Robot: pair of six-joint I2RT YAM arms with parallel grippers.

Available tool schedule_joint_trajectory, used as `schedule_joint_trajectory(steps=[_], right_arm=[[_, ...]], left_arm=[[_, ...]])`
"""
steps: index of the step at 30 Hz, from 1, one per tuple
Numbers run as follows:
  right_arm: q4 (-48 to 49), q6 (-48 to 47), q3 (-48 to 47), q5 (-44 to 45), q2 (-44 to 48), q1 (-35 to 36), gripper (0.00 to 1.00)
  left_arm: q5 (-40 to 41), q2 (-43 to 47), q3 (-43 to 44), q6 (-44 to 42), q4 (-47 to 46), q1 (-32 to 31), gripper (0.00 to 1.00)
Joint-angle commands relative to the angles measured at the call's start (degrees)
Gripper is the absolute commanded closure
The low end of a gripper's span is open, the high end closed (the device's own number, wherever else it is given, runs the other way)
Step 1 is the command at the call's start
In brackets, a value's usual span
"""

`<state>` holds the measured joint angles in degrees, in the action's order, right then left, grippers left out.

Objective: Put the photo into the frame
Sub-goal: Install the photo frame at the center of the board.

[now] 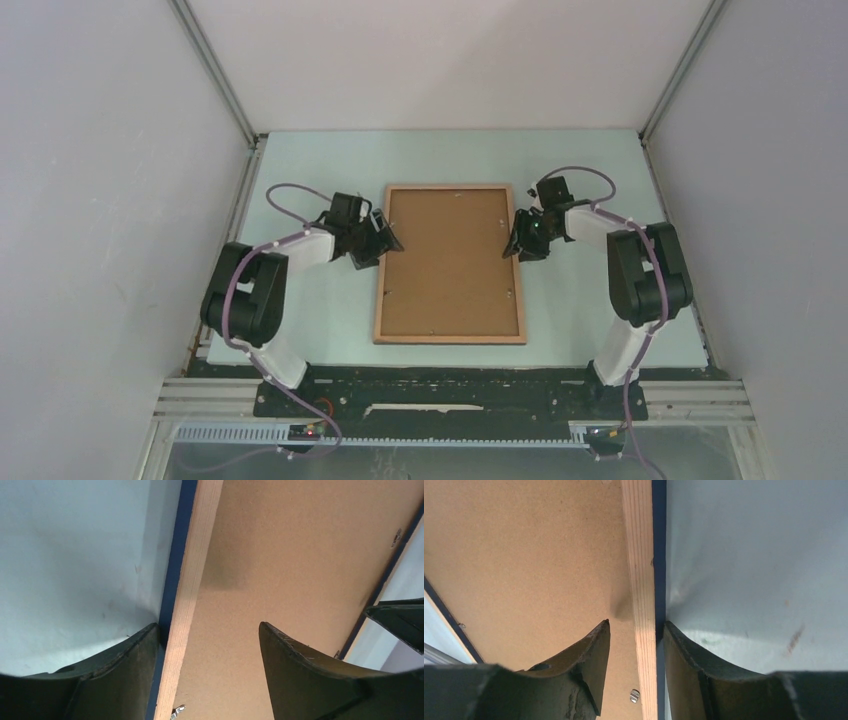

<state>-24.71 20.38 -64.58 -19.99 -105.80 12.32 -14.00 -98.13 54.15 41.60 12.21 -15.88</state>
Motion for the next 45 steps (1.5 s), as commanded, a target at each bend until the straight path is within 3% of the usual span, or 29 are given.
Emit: schedule_joint_trajectory(steps=[1, 4, 7, 14, 18, 25, 31, 35, 40, 45], right_arm=[[1.0, 2.7, 8.0, -3.1, 7.4, 2.3, 0.5], [4.2, 4.9, 12.6, -2.7, 11.9, 0.7, 0.48], [7.4, 6.8, 12.5, -2.7, 12.4, -3.0, 0.45], [11.7, 12.7, -1.9, -6.0, 1.3, -9.0, 0.42], [13.8, 10.9, -3.2, -5.9, -2.3, -8.8, 0.42], [13.0, 6.9, -3.2, -11.0, -4.8, -8.6, 0.48], [1.6, 1.6, -8.1, 1.7, -3.9, -5.7, 0.47], [0.5, 1.5, -11.9, 2.9, -6.6, -5.1, 0.49], [-3.7, 2.3, -22.3, 4.8, -14.4, -3.9, 0.58], [-12.9, 2.2, -35.7, 10.9, -22.4, -0.3, 0.78]], left_arm=[[-8.8, 5.2, -11.4, 8.6, -6.1, -8.3, 0.26], [-5.9, 11.4, -16.4, 11.4, -7.7, -12.4, 0.25], [-2.2, 14.8, -17.7, 9.5, -4.8, -12.3, 0.2], [16.5, 7.1, 2.0, -3.6, 17.2, -9.2, 0.17], [24.2, 0.0, 14.4, -7.4, 24.9, -8.5, 0.21], [22.8, -8.1, 22.0, -7.4, 27.3, -8.4, 0.3], [19.1, -7.4, 19.7, -5.7, 24.6, -8.4, 0.25], [17.0, -6.5, 17.7, -5.5, 21.5, -7.7, 0.25], [14.7, -5.3, 14.9, -4.8, 17.3, -6.1, 0.26], [11.5, -4.6, 12.5, -4.4, 14.5, -3.8, 0.3]])
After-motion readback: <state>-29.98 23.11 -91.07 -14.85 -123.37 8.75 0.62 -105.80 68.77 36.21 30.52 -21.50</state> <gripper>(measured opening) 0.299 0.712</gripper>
